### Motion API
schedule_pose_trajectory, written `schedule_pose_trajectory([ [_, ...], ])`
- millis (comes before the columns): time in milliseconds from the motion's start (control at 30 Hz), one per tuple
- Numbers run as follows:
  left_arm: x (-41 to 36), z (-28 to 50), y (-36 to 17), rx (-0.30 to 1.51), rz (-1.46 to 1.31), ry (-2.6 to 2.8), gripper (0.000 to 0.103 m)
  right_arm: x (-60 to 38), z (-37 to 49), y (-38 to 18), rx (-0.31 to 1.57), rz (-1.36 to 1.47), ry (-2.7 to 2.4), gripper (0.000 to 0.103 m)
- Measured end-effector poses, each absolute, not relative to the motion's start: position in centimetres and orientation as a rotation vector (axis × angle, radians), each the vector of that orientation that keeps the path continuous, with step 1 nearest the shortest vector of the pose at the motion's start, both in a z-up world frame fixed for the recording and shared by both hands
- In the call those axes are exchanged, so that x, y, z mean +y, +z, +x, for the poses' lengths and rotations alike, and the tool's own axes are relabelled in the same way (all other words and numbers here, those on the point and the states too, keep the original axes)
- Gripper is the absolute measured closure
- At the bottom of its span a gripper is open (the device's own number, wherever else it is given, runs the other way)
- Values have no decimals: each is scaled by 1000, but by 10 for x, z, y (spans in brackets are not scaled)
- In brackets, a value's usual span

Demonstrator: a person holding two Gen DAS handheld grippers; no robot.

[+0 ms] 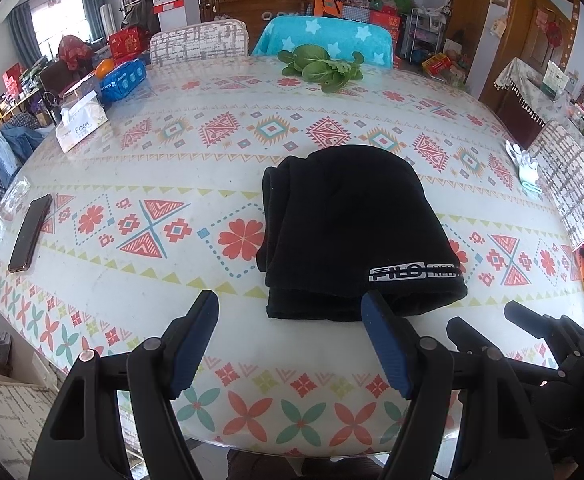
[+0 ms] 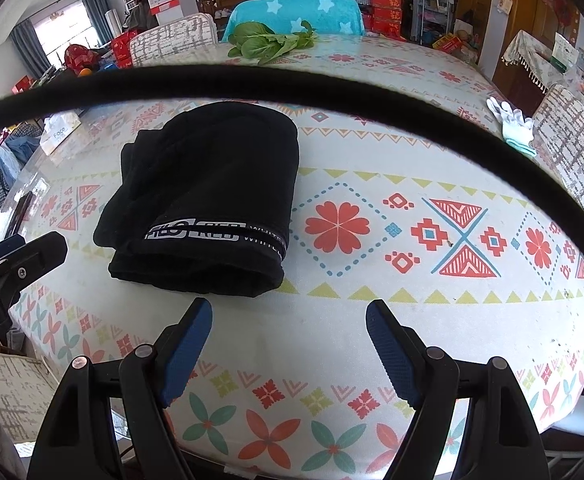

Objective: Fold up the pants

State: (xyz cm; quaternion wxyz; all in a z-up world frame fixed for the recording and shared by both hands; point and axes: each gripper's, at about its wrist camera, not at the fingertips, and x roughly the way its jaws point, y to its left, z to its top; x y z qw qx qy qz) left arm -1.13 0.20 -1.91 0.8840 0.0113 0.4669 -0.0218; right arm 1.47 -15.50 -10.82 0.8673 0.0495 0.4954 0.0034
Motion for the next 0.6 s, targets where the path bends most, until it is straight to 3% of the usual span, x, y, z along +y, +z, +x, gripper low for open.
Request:
schedule_pose_trajectory([
  [600,-1,-23,-7,900,43,-18,30,-153,9,-103,1011,87,1,19],
])
